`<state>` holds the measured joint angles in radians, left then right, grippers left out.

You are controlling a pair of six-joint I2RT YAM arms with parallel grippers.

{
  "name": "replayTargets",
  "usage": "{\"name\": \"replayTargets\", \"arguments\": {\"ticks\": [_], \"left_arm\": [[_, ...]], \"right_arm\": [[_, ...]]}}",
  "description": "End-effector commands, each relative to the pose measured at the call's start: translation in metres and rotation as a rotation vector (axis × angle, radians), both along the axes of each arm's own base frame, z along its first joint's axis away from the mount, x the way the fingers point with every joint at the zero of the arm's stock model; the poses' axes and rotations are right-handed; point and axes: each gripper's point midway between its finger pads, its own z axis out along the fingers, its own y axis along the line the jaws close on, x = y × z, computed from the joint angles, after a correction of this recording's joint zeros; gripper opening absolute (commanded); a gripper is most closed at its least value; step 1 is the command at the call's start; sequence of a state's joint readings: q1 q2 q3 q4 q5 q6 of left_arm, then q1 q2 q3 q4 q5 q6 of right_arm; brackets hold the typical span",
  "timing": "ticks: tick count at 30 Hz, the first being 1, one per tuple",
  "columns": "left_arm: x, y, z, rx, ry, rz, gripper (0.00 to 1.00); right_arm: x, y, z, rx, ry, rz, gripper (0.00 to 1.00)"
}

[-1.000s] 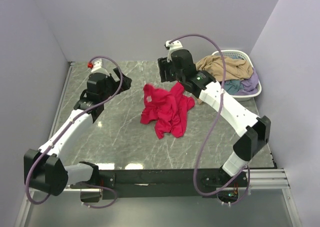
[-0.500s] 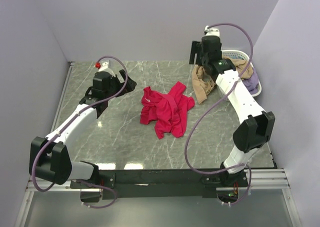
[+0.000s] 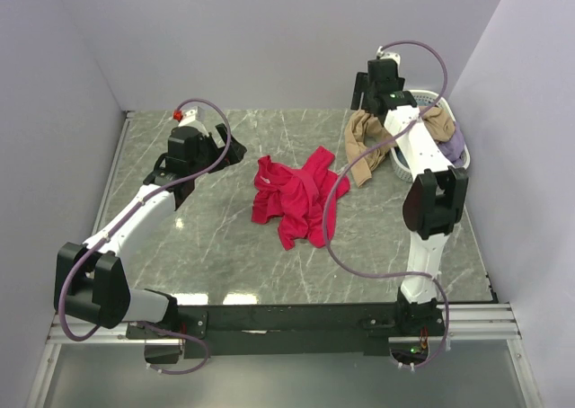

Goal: Fold and stack the t-shirts
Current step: Flatten the tshirt out

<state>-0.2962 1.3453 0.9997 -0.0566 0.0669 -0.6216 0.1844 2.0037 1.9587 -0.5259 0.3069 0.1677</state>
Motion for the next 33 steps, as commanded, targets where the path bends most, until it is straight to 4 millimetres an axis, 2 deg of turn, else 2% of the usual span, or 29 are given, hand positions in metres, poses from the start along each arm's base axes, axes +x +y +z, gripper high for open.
{"name": "replayTargets", "arguments": {"ticks": [1, 3, 4, 5, 6, 7, 9, 10, 15, 18, 19, 25, 27, 28, 29, 30, 32, 33], "left_arm": [[-0.002, -0.005, 0.028, -0.021, -0.083, -0.033, 0.99], [-0.001, -0.006, 0.028, -0.024, -0.084, -0.035, 0.99], [0.0, -0.007, 0.031, -0.024, -0.089, -0.037, 0.99], [0.001, -0.007, 0.027, -0.018, -0.075, -0.04, 0.99], [0.002, -0.008, 0.028, -0.016, -0.074, -0.04, 1.0], [0.003, -0.008, 0.027, -0.013, -0.07, -0.039, 0.99], [0.004, -0.009, 0.023, -0.014, -0.07, -0.044, 1.0], [0.004, -0.009, 0.023, -0.016, -0.069, -0.043, 0.99], [0.008, -0.011, 0.016, -0.016, -0.055, -0.048, 1.0], [0.009, -0.014, 0.014, -0.021, -0.048, -0.057, 0.99], [0.01, -0.014, 0.014, -0.023, -0.048, -0.058, 1.0], [0.009, -0.014, 0.012, -0.023, -0.043, -0.058, 0.99], [0.008, -0.013, 0.01, -0.019, -0.041, -0.057, 0.99], [0.008, -0.014, 0.01, -0.019, -0.041, -0.059, 0.99], [0.008, -0.014, 0.01, -0.019, -0.039, -0.059, 0.99], [0.008, -0.013, 0.011, -0.019, -0.042, -0.057, 0.99], [0.008, -0.013, 0.012, -0.02, -0.044, -0.059, 0.99], [0.008, -0.014, 0.013, -0.02, -0.047, -0.061, 0.99]], "right_arm": [[0.022, -0.017, 0.024, 0.012, -0.061, -0.048, 0.85], [0.028, -0.019, 0.021, 0.01, -0.059, -0.053, 0.85], [0.031, -0.022, 0.007, 0.006, -0.029, -0.059, 0.85], [0.034, -0.023, 0.002, 0.006, -0.023, -0.064, 0.85], [0.037, -0.02, -0.002, 0.018, -0.017, -0.051, 0.85], [0.039, -0.016, -0.016, 0.023, 0.008, -0.039, 0.84], [0.043, -0.01, -0.024, 0.043, 0.028, -0.016, 0.84], [0.041, -0.009, -0.04, 0.045, 0.069, -0.009, 0.83], [0.032, 0.006, -0.07, 0.042, 0.146, 0.043, 0.82], [0.03, 0.016, -0.075, 0.037, 0.159, 0.065, 0.83], [0.028, 0.017, -0.085, 0.029, 0.191, 0.072, 0.83], [0.018, 0.044, -0.107, -0.008, 0.256, 0.163, 0.85], [0.017, 0.046, -0.111, -0.041, 0.264, 0.164, 0.86], [0.015, 0.047, -0.12, -0.054, 0.29, 0.161, 0.86], [0.018, 0.047, -0.117, -0.067, 0.281, 0.147, 0.86], [0.015, 0.045, -0.128, -0.074, 0.315, 0.14, 0.87], [0.018, 0.042, -0.128, -0.084, 0.317, 0.122, 0.87], [0.016, 0.038, -0.137, -0.102, 0.346, 0.106, 0.87]]}}
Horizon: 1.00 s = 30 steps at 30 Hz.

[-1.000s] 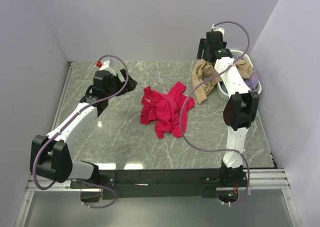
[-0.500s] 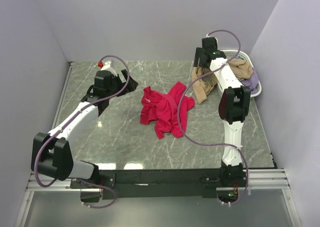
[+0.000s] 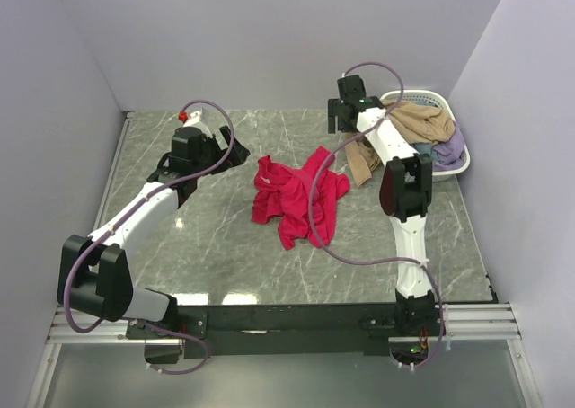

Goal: Fold and stack the t-shirts
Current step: Flatten the tshirt out

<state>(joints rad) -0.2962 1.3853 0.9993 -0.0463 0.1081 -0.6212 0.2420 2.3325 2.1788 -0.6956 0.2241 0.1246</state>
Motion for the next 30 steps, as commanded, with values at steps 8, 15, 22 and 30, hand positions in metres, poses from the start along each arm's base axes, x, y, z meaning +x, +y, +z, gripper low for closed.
{"name": "replayTargets", "arguments": {"ticks": [8, 15, 22, 30], "left_arm": [[0.007, -0.007, 0.025, -0.017, -0.075, -0.029, 1.0], [0.007, -0.007, 0.022, -0.01, -0.07, -0.028, 0.99], [0.007, -0.006, 0.024, -0.004, -0.072, -0.029, 1.0], [0.007, -0.008, 0.027, -0.003, -0.082, -0.042, 0.99]], "right_arm": [[-0.003, -0.026, -0.029, -0.132, 0.069, -0.106, 0.87], [-0.002, -0.034, -0.032, -0.148, 0.075, -0.137, 0.19], [-0.008, -0.039, 0.056, -0.037, -0.149, -0.193, 0.0], [-0.011, -0.082, 0.204, -0.018, -0.491, -0.36, 0.0]]}}
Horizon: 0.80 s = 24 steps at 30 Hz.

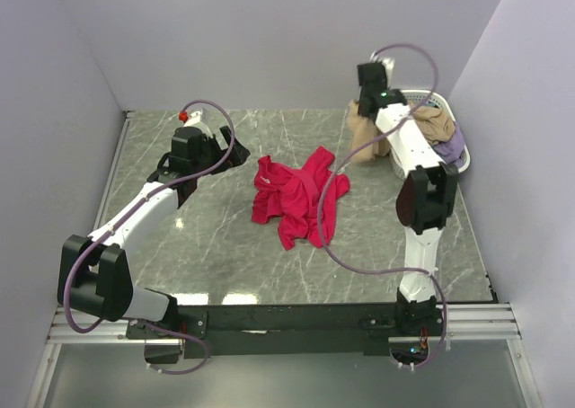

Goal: Fold and stack the t-shirts
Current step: Flatten the tshirt out

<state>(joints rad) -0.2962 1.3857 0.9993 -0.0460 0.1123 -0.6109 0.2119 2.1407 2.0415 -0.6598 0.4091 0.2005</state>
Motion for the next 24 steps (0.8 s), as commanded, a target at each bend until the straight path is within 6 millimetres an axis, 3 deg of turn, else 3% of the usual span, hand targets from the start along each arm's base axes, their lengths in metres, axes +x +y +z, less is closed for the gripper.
{"name": "replayTargets", "arguments": {"ticks": [1, 3, 6, 9, 15, 20, 21, 22, 24], "left_arm": [[0.007, -0.008, 0.028, -0.012, -0.079, -0.039, 0.99], [0.007, -0.008, 0.028, -0.012, -0.08, -0.039, 0.99], [0.006, -0.008, 0.029, -0.011, -0.082, -0.043, 0.99], [0.007, -0.009, 0.029, -0.011, -0.082, -0.048, 0.99], [0.007, -0.011, 0.03, -0.019, -0.083, -0.053, 1.0], [0.005, -0.011, 0.028, -0.012, -0.076, -0.058, 0.99], [0.005, -0.01, 0.028, -0.011, -0.078, -0.059, 0.99], [0.004, -0.01, 0.027, -0.009, -0.076, -0.06, 0.99], [0.004, -0.011, 0.026, -0.008, -0.075, -0.062, 0.99]], "right_arm": [[0.007, -0.04, 0.15, 0.003, -0.393, -0.175, 0.0], [0.0, -0.061, 0.172, -0.046, -0.448, -0.29, 0.0], [-0.007, -0.091, 0.184, -0.066, -0.496, -0.449, 0.0], [-0.017, -0.113, 0.183, -0.065, -0.52, -0.586, 0.0], [-0.034, -0.134, 0.185, 0.078, -0.615, -0.761, 0.0], [-0.029, -0.133, 0.218, 0.207, -0.713, -0.737, 0.0], [-0.029, -0.135, 0.235, 0.227, -0.749, -0.736, 0.0], [-0.027, -0.142, 0.229, 0.212, -0.732, -0.751, 0.0], [-0.027, -0.149, 0.242, 0.216, -0.756, -0.755, 0.0]]}}
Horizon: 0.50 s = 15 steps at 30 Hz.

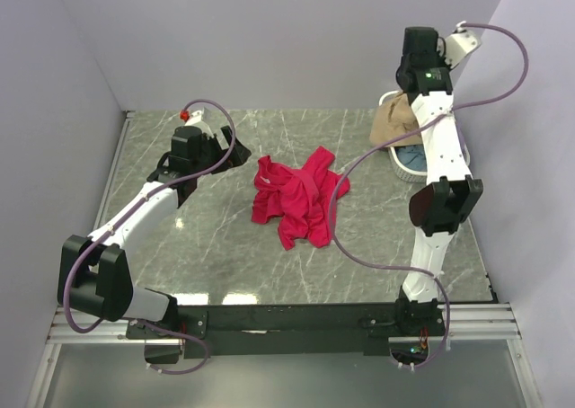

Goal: Fold and stack the t-shirts
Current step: Flatten the tshirt out

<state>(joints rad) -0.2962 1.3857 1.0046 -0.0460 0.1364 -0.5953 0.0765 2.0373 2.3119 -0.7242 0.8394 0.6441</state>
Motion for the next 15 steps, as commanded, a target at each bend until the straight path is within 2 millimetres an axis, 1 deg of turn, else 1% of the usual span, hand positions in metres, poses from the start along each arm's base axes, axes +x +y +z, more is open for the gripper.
{"name": "replayTargets", "arguments": {"ticks": [1, 3, 4, 5, 6, 7, 10, 11, 13, 14, 15], "left_arm": [[0.006, -0.008, 0.022, -0.011, -0.063, -0.036, 0.99], [0.006, -0.008, 0.021, -0.013, -0.061, -0.039, 0.99], [0.007, -0.01, 0.019, -0.016, -0.056, -0.042, 1.0], [0.007, -0.011, 0.019, -0.019, -0.055, -0.045, 0.99], [0.008, -0.012, 0.02, -0.025, -0.057, -0.05, 0.99], [0.008, -0.014, 0.017, -0.028, -0.048, -0.059, 0.99], [0.009, -0.017, 0.016, -0.035, -0.04, -0.069, 0.99], [0.009, -0.018, 0.015, -0.036, -0.038, -0.073, 0.99], [0.008, -0.017, 0.014, -0.032, -0.035, -0.073, 1.0], [0.007, -0.016, 0.013, -0.029, -0.035, -0.067, 1.0], [0.007, -0.015, 0.013, -0.027, -0.036, -0.065, 1.0]], "right_arm": [[-0.009, -0.03, 0.063, 0.034, -0.197, -0.086, 0.0], [-0.017, -0.04, 0.058, 0.035, -0.183, -0.115, 0.0], [-0.019, -0.041, 0.057, 0.039, -0.184, -0.12, 0.0], [-0.022, -0.057, 0.04, 0.036, -0.149, -0.159, 0.0], [-0.028, -0.062, 0.042, 0.031, -0.154, -0.171, 0.0], [-0.029, -0.064, 0.039, 0.031, -0.151, -0.179, 0.0], [-0.036, -0.074, 0.021, 0.005, -0.093, -0.25, 0.0], [-0.038, -0.077, 0.022, 0.019, -0.103, -0.27, 0.0], [-0.038, -0.079, 0.01, 0.024, -0.07, -0.281, 0.0], [-0.037, -0.079, -0.003, 0.028, -0.045, -0.277, 0.0], [-0.035, -0.078, -0.009, 0.033, -0.039, -0.274, 0.0]]}}
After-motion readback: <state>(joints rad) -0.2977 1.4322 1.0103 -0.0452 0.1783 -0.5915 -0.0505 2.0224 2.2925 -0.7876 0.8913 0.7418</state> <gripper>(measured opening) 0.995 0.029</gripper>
